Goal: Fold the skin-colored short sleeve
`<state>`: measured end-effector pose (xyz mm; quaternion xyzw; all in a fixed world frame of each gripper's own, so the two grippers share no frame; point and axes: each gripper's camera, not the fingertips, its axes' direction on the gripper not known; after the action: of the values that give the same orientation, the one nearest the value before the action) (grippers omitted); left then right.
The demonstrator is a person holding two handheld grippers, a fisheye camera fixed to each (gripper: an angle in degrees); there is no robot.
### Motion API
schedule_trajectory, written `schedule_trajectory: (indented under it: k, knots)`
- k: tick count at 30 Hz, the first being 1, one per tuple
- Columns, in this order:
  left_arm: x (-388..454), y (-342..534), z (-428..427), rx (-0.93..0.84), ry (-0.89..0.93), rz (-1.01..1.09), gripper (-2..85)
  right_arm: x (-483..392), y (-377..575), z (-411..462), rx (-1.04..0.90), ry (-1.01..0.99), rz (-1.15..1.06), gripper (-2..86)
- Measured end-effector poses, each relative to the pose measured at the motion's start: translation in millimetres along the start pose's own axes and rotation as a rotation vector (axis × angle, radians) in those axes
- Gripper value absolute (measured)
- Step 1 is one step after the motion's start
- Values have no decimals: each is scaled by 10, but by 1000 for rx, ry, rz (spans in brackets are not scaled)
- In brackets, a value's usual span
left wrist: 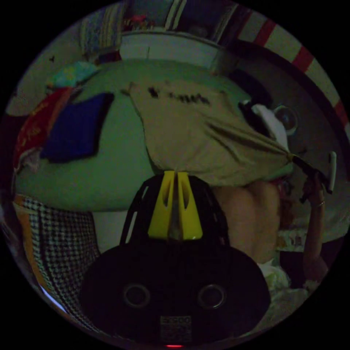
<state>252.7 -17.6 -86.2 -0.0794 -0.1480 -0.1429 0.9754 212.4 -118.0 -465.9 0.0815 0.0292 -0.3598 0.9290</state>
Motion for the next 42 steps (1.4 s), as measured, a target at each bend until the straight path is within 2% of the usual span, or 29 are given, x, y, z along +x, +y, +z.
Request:
schedule_trajectory:
  k: [3, 7, 10, 13, 15, 20, 23, 26, 30, 34, 36, 42]
  knots:
    - [-38, 43, -547, 58, -2, 68, 16, -166, 1, -177, 33, -10, -45, -17]
    - [-154, 258, -839, 24, 9, 94, 22, -271, 197, -43, -26, -25, -45, -17]
    - [-349, 502, -722, -70, 8, 50, 35, -271, 332, 432, -180, -49, -19, -16]
    - [-663, 735, -403, -226, 1, -62, 61, -219, 341, 913, -303, 53, 31, -11]
    - [-958, 836, -292, -245, 26, -192, 62, -202, 204, 1050, -288, 57, 51, 2]
    - [-1210, 453, -337, -93, -64, -232, 69, -501, -574, 1413, -132, -21, -36, 56]
    - [-1227, -78, -280, 70, -122, -229, 77, -1009, -1144, 1869, -89, -59, -158, 70]
    - [-1279, -607, -126, 215, -167, -315, 79, -1627, -1655, 2399, -43, -129, -272, 81]
    - [-1461, -1004, 266, 286, -165, -486, 80, -2463, -2242, 3156, 1, -225, -393, 91]
    - [-1694, -1008, 728, 219, -195, -594, 72, -3162, -2759, 3946, 8, -270, -501, 105]
    - [-1883, -938, 980, 105, -198, -671, 63, -3434, -3006, 4309, -2, -285, -532, 107]
    - [-2171, -929, 1134, 110, -161, -741, 54, -4260, -3628, 5565, -132, -152, -657, 100]
